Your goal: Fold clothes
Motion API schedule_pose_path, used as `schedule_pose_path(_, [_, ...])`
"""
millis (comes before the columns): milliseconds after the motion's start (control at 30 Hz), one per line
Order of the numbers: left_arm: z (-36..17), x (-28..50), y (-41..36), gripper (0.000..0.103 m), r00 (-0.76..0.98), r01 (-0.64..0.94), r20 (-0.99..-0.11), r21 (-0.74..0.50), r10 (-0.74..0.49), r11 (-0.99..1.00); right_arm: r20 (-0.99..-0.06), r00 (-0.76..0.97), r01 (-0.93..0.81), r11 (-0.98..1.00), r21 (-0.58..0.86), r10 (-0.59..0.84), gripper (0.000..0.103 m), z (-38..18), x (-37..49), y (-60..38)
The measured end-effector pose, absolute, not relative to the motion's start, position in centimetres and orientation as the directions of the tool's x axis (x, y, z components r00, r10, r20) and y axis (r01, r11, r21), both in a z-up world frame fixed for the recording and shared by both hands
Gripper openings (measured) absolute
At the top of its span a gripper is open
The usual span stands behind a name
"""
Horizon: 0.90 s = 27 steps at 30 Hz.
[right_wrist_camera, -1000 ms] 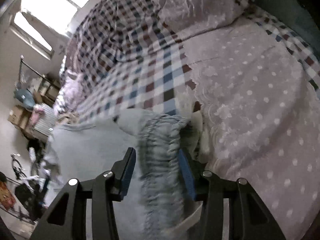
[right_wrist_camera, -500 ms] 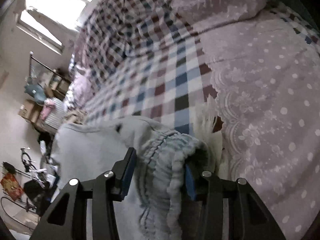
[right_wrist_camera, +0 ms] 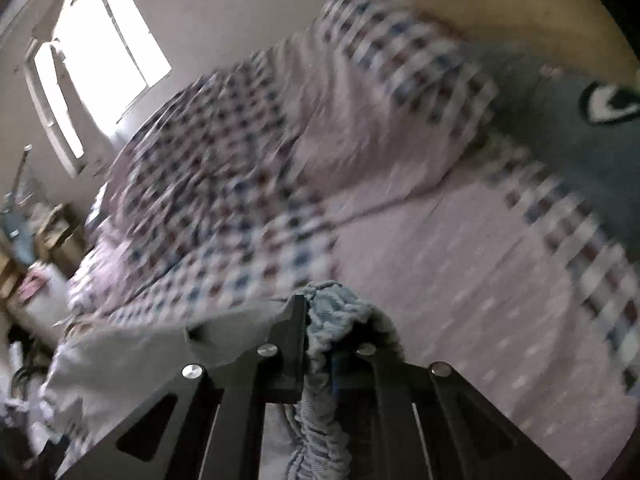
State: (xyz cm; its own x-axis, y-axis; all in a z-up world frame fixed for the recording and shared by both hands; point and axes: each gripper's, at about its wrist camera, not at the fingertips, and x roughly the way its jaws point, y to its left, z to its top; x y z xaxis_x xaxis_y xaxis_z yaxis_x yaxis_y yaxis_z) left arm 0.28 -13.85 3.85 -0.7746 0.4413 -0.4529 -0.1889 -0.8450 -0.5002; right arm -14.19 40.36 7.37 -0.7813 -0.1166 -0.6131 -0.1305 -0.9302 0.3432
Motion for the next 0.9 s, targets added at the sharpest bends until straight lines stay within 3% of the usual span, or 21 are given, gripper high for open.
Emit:
schedule_pose_path(300, [3.8, -0.1, -14.5, 0.086, -0.778, -0.172, -0.456, -0.506, 0.431, -0.845, -0.637, -0.771, -0.176, -0.961, 0.214, 0.000, 0.007, 6.7, -18.8, 39.6])
schedule_pose_path(433, [3.7, -0.3, -14.6, 0.086, -0.775, -0.166, -0.465, -0.503, 0.428, -0.848, -0.761, -0.649, -0.199, -0.970, 0.141, 0.022, 0.010, 1.9, -20.9, 39.7])
schedule_pose_path(567, [3.2, -0.5, -14.8, 0.086, -0.760, -0.151, -0.484, -0.516, 0.433, -0.843, -0.791, -0.611, -0.234, -0.950, 0.204, -0.019, 0.020, 1.0, -20.0, 40.8])
schedule_pose_path(633, [3.0, -0.6, -14.8, 0.086, -0.753, -0.146, -0.493, -0.522, 0.437, -0.840, -0.801, -0.599, -0.288, -0.938, 0.195, 0.017, 0.051, 2.2, -18.5, 41.0])
schedule_pose_path(900, [3.4, -0.3, -14.8, 0.086, -0.742, -0.157, -0.471, -0.570, 0.477, -0.807, -0.799, -0.597, -0.286, -0.913, 0.291, -0.067, 0.052, 5.8, -8.0, 40.5])
